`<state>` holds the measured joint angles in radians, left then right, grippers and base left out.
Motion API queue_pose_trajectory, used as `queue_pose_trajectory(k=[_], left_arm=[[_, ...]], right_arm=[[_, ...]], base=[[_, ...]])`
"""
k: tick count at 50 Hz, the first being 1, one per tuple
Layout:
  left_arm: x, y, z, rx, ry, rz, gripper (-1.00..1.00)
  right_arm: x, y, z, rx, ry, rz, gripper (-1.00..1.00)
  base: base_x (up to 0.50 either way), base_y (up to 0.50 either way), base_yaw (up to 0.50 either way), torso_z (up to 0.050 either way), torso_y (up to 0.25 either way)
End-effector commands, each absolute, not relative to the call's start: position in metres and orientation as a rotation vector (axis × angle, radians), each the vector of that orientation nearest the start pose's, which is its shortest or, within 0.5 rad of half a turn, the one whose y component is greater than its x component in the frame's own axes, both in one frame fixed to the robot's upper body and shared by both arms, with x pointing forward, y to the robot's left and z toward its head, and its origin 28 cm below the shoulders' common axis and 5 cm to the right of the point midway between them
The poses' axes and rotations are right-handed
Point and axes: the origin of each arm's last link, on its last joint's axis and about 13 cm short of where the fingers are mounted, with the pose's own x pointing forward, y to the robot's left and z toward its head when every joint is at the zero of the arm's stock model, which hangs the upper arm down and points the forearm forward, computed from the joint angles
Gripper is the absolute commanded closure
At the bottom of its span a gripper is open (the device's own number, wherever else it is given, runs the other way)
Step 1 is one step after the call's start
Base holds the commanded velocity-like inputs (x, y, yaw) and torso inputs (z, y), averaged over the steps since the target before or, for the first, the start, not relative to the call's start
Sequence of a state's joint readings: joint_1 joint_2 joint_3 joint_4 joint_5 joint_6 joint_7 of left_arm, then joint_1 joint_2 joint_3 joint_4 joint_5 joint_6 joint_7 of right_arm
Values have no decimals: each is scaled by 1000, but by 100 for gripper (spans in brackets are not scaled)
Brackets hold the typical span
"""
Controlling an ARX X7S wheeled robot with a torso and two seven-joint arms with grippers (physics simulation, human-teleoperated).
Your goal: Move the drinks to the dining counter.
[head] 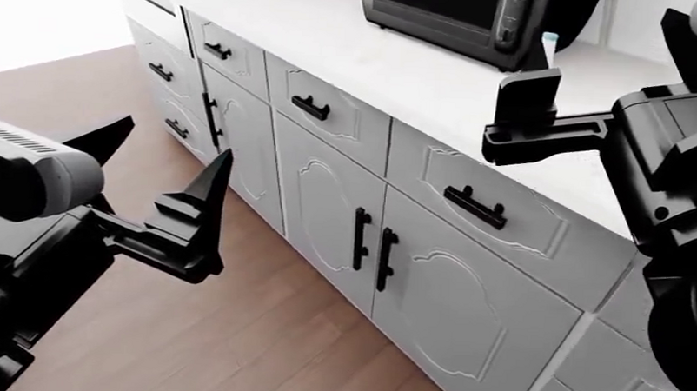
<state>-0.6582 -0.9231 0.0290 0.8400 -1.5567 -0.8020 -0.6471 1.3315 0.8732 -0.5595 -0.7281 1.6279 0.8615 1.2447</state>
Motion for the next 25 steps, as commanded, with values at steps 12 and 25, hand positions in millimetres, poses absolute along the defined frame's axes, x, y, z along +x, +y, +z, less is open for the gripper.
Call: queue_pose_trajectory(k=[12, 25], left_arm=[[172, 254, 261, 48, -136, -366, -100], [172, 254, 261, 47, -135, -366, -100]], right_arm=[[191, -111, 314, -231, -271, -36, -100], [191, -111, 314, -232, -265, -41, -100]], base=[[579, 142, 0, 0, 1], [570, 150, 0, 0, 2]])
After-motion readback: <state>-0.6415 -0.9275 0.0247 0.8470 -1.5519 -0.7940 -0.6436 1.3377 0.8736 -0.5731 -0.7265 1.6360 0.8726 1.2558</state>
